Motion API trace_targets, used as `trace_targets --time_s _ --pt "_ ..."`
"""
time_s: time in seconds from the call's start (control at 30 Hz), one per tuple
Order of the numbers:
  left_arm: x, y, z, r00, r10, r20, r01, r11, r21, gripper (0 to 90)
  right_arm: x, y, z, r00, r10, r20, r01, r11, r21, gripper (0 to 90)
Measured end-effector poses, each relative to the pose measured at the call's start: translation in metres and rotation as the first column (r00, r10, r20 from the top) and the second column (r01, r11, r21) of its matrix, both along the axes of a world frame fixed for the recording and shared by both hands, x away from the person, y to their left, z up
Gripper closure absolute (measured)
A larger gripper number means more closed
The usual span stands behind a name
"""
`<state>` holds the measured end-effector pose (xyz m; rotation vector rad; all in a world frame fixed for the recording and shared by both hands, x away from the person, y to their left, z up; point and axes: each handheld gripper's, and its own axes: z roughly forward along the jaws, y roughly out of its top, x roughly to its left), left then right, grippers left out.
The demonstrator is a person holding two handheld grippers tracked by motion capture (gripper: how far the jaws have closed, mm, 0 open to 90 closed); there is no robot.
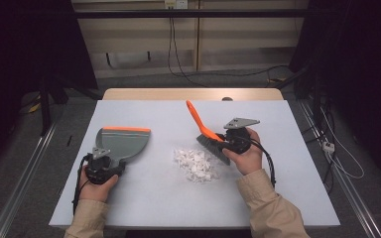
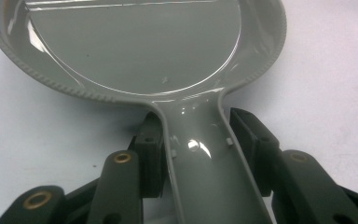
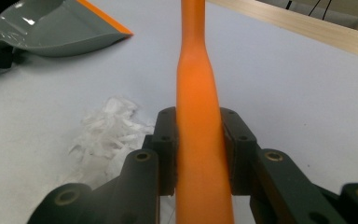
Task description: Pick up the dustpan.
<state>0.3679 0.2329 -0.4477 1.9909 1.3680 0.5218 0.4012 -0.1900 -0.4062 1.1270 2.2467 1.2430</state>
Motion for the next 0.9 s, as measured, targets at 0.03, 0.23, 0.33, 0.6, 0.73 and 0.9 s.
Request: trace_targets --time_s 0.03,0.23,0.33,0.6,0.73,0.9 --pt "0.0 0.001 0.001 1.0 -0.005 -0.003 0.005 1.0 -0.003 58.3 0.0 0.0 0.0 1.0 0.0 -0.003 0.0 1.0 -0.002 71.6" --pt "-0.007 0.01 0.014 0.9958 -0.089 0.021 0.09 0.9951 -0.041 58.5 0.0 -0.001 0.001 1.0 -0.003 0.006 0.003 1.0 0.003 71.6" --pt "-0.013 0.013 0.021 0.9876 -0.154 0.031 0.155 0.9857 -0.065 58.5 0.0 0.0 0.0 1.0 -0.006 0.005 0.006 1.0 0.003 71.6" --pt "-0.031 0.005 0.029 0.9413 -0.333 0.052 0.337 0.9391 -0.07 58.5 0.001 0.001 0.0 0.9997 -0.02 0.009 0.021 0.9997 -0.009 71.6" --pt "-0.04 0.002 0.032 0.9135 -0.402 0.061 0.406 0.9126 -0.053 58.4 0.002 -0.001 -0.001 0.9995 -0.031 0.008 0.031 0.9995 -0.005 71.6" --pt "-0.049 0.002 0.031 0.8939 -0.446 0.045 0.448 0.8933 -0.039 58.4 0.003 -0.003 0.0 0.9988 -0.047 0.015 0.047 0.9989 0.002 71.6"
